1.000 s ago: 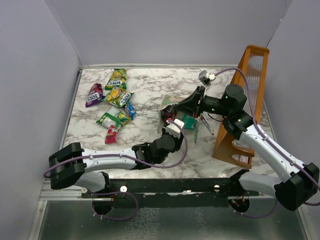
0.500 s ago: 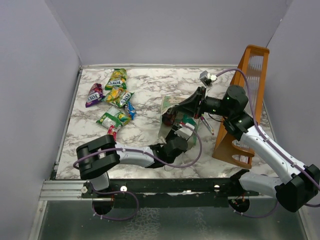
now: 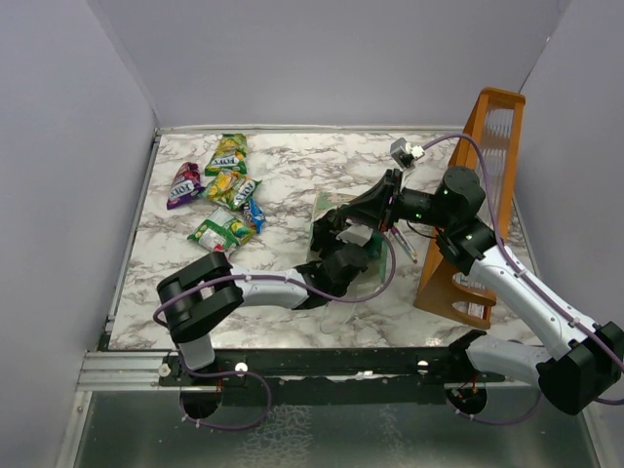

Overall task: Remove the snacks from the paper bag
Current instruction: Take out the snack from the paper bag.

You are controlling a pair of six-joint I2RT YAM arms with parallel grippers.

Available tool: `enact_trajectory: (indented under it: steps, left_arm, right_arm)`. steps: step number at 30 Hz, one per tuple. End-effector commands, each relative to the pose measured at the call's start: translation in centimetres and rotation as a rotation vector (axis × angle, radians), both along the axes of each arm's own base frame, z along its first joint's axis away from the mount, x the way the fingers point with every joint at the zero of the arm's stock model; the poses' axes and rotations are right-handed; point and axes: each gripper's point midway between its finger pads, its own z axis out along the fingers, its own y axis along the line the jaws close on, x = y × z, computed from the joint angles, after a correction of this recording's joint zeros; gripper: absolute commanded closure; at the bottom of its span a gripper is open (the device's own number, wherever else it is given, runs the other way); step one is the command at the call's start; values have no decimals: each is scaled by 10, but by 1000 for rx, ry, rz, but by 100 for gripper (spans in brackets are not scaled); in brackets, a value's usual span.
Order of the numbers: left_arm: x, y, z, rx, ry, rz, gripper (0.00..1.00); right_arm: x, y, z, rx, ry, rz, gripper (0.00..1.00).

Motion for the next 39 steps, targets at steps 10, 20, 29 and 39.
enact_trajectory:
  steps: [10, 20, 29, 39]
  left_arm:
    - [35, 42, -11, 63, -12, 207, 17]
    - [77, 29, -36, 55, 12, 190, 15]
    - [101, 6, -41, 61, -23, 72, 39]
    - [75, -2, -5, -59, -8, -87, 80]
  right_arm:
    - [-5, 1, 11, 21, -32, 16, 99]
    - [-6, 2, 13, 25, -24, 27, 99]
    - [-9, -3, 18, 19, -30, 6, 99]
    - [-5, -3, 14, 10, -27, -8, 99]
